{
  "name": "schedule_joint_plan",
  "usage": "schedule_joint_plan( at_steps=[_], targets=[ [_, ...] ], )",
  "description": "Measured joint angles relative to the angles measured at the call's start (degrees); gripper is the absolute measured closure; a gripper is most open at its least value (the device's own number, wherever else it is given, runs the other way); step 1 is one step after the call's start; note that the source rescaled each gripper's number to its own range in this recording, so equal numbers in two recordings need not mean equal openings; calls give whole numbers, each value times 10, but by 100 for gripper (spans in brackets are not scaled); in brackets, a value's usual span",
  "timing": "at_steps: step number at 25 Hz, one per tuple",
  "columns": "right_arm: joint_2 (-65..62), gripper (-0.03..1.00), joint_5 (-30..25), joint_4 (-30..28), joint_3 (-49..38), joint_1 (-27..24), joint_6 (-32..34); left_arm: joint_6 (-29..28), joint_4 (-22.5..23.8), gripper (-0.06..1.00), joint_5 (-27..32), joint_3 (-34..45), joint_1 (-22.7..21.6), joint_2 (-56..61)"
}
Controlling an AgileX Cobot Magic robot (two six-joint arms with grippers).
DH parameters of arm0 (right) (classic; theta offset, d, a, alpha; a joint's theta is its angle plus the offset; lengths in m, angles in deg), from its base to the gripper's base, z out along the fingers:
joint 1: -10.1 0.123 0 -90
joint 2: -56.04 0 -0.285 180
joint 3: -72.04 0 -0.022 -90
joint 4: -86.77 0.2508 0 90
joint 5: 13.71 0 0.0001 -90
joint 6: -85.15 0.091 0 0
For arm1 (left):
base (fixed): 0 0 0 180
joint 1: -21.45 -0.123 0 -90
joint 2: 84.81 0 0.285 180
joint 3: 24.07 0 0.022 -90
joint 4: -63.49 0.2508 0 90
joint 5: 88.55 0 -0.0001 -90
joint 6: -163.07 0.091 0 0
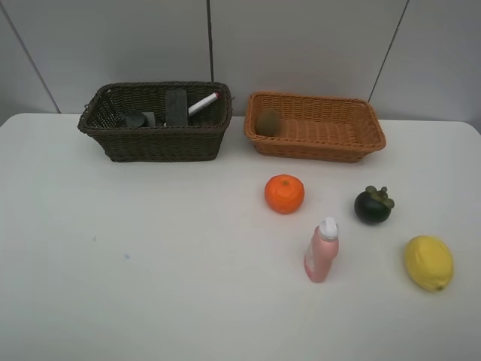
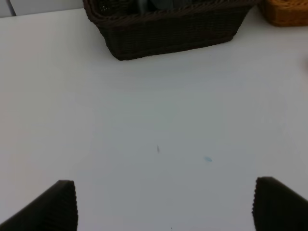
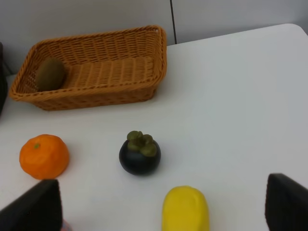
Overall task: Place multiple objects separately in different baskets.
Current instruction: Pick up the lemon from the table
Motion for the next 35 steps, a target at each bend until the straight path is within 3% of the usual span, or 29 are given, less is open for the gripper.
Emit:
schedule_joint_plan(
  at_steps=[5, 12, 19, 35],
  targets=[
    [117, -3, 0, -26, 0, 0, 28, 0, 0, 0, 0, 0, 0, 0],
    [414, -3, 11, -28, 11, 0, 36, 0, 0, 0, 0, 0, 0, 0],
    [668, -3, 26, -14, 86, 0, 12, 0, 0, 0, -1, 0, 0, 0],
    [790, -3, 57, 11, 104, 0, -6, 0, 0, 0, -1, 0, 0, 0]
  ],
)
